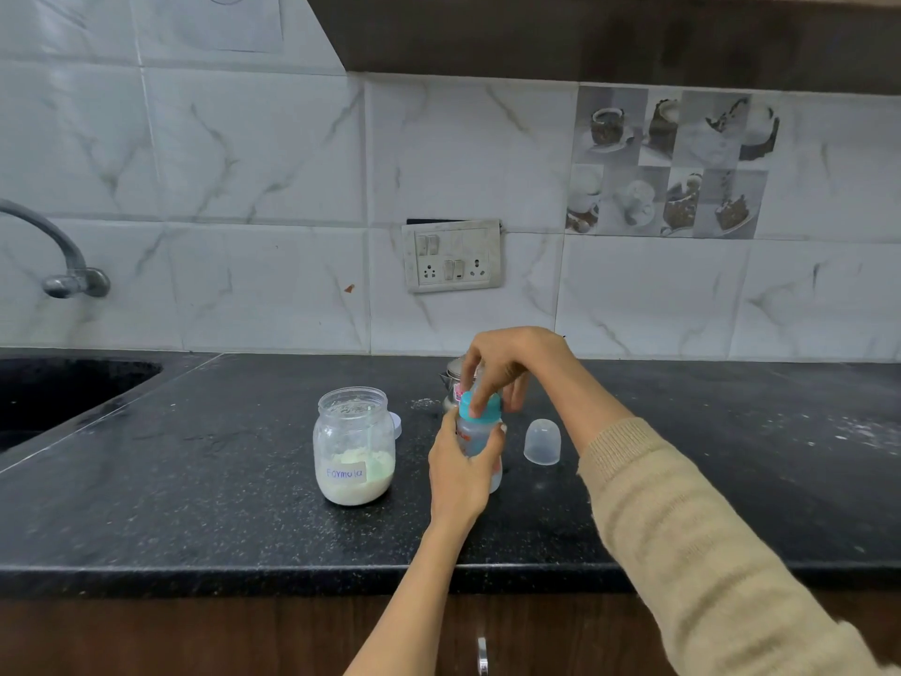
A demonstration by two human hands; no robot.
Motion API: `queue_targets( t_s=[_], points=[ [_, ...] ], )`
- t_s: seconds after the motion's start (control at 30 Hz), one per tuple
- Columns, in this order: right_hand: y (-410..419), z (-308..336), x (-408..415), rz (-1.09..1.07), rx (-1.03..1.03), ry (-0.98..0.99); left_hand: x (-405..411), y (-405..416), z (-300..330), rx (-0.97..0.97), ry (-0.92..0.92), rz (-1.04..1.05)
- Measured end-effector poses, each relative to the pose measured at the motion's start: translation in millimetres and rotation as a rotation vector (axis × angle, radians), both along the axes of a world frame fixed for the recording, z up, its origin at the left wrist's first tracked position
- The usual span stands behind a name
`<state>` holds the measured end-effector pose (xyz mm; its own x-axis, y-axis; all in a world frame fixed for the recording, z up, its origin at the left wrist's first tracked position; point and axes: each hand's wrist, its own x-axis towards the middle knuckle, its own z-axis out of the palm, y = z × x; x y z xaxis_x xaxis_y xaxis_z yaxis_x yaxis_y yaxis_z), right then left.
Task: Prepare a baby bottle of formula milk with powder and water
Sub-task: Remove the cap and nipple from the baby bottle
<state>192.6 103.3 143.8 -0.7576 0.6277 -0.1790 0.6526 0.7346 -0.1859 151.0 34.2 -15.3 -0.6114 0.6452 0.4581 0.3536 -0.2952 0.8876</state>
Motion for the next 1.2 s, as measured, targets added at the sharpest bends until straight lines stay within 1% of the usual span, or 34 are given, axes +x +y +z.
queue_targets(
  t_s=[0.07, 0.17, 0.27, 0.37, 0.5, 0.63, 0.83, 1.0, 1.2],
  points=[
    [0.4, 7.2, 2.8, 0.072, -0.036, 0.030, 0.0, -0.3, 0.3, 0.015, -0.014, 0.002],
    [1.9, 22.6, 12.6, 0.134, 0.024, 0.069, 0.8, -1.5, 3.2, 0.002, -0.030, -0.007],
    [6.8, 31.2, 26.8, 0.127, 0.048, 0.089, 1.6, -2.8, 5.0, -0.012, -0.027, -0.010],
    [16.3, 29.6, 45.6, 0.069, 0.032, 0.108, 1.9, -3.5, 5.6, -0.011, -0.039, -0.011],
    [21.9, 14.7, 71.6, -0.010, -0.013, 0.083, 2.3, -4.6, 5.6, -0.019, -0.057, -0.019],
    [26.1, -15.4, 83.9, -0.068, -0.078, 0.034, 3.4, -5.8, 6.4, -0.006, -0.070, -0.025],
    [34.0, -58.9, 84.7, -0.091, -0.115, -0.044, 5.0, -8.1, 7.3, -0.008, -0.086, -0.030],
    [42.9, -72.7, 83.1, -0.142, -0.133, -0.070, 3.8, -5.7, 6.9, -0.032, -0.074, -0.017],
    [44.1, -78.7, 80.2, -0.142, -0.114, -0.087, 2.5, -4.1, 5.8, -0.059, -0.058, 0.000]
  ],
)
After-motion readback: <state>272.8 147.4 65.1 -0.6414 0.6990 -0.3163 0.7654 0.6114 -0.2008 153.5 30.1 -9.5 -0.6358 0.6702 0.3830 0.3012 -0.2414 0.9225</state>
